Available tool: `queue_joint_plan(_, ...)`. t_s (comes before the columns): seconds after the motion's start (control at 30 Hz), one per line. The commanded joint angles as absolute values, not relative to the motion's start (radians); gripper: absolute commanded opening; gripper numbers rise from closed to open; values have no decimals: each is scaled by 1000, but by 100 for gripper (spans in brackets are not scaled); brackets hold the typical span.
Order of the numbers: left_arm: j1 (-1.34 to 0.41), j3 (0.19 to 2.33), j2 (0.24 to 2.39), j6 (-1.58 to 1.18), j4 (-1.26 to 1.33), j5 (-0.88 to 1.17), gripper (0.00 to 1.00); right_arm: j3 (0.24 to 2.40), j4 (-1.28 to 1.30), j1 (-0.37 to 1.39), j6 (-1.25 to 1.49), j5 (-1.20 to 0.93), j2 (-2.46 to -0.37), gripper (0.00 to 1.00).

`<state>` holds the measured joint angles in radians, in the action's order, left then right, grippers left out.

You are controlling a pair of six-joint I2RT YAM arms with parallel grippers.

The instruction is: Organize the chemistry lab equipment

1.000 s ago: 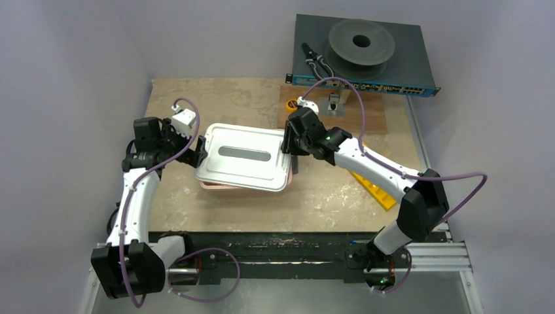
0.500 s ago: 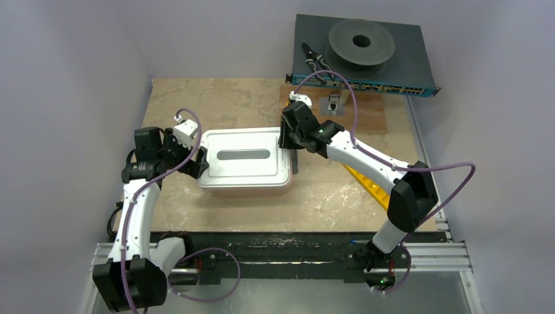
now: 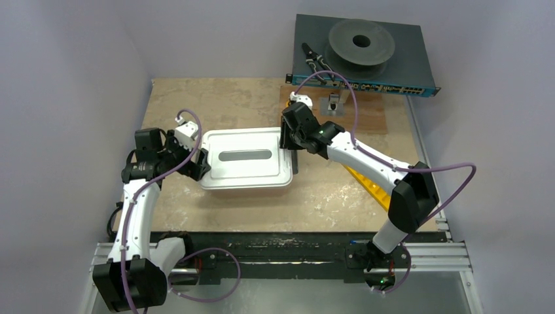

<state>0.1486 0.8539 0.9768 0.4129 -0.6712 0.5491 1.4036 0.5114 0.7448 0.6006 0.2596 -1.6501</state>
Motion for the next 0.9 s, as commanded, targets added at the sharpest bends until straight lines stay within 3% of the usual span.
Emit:
queue_joint_plan(0.0,145,863,965,423,-642,547,100,1380,515,740,577,294,-1618,40)
queue_joint_plan(0.13,145,921,974,423,-659,542,100,1373,529,739,574,307,-1644,48)
queue_joint_plan(0.5,153,1095,1007,395,-710,521,100,1423,559,732,537,335,-1552,48)
queue_joint_plan(0.87,153,1004,1056,386,-564,422,100,1481,453,732,525,241,-1603,16)
